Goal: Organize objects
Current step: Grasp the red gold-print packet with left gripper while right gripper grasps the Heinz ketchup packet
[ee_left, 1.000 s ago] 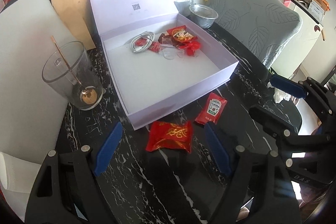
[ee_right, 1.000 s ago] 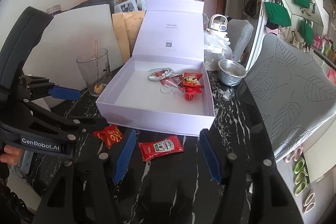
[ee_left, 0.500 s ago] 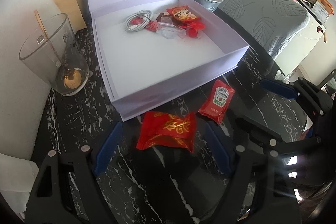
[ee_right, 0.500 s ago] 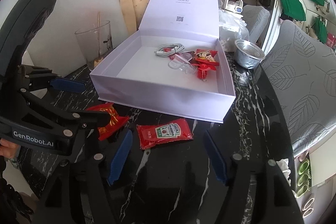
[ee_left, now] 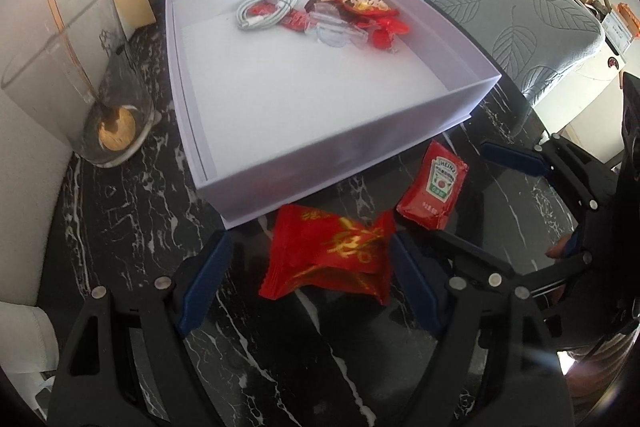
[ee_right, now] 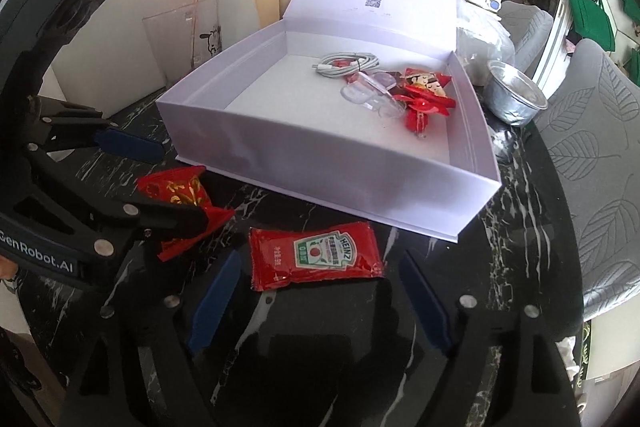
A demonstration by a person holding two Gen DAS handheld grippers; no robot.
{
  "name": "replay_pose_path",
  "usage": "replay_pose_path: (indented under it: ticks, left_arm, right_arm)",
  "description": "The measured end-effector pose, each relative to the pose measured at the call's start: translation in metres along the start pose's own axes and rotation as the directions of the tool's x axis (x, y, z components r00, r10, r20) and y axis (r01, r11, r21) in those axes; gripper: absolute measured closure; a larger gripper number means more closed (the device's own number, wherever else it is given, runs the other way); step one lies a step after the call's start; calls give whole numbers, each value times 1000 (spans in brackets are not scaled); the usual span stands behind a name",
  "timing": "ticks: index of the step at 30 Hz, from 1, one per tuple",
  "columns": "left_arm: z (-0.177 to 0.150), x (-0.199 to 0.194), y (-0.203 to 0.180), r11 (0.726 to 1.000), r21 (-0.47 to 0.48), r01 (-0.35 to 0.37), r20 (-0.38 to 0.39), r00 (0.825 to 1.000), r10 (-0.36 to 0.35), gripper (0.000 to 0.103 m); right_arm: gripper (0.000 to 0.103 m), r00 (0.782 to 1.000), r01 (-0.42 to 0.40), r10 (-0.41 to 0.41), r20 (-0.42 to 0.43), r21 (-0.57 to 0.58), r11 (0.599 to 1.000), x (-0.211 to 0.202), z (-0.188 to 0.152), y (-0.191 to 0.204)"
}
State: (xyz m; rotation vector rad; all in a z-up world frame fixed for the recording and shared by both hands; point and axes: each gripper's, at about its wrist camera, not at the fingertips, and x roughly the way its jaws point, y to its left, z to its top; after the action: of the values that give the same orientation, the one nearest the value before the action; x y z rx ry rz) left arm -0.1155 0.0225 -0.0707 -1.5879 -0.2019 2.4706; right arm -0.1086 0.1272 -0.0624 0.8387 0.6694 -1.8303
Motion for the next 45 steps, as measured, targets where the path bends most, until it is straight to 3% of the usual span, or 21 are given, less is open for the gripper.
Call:
replay_pose_path:
  ticks: [18,21,33,45]
  left_arm:
    - [0,10,3,998,10,65,-32,997,-65,17]
    - [0,9,4,997,6,77,-31,997,-77,17]
    - [-5,6,-7,989,49,138,-43,990,-136,17]
    - [-12,15,-19,992,111,63,-29,998,-60,16]
  right_arm:
    - [18,999,-39,38,-31,-14,999,17,4,-1]
    - [30,999,-42,42,-24,-16,999,15,4,0]
    - [35,998,-44,43,-36,-22,999,-1,-13,8]
    - [35,1000,-6,7,-25,31,1000,-19,-36,6]
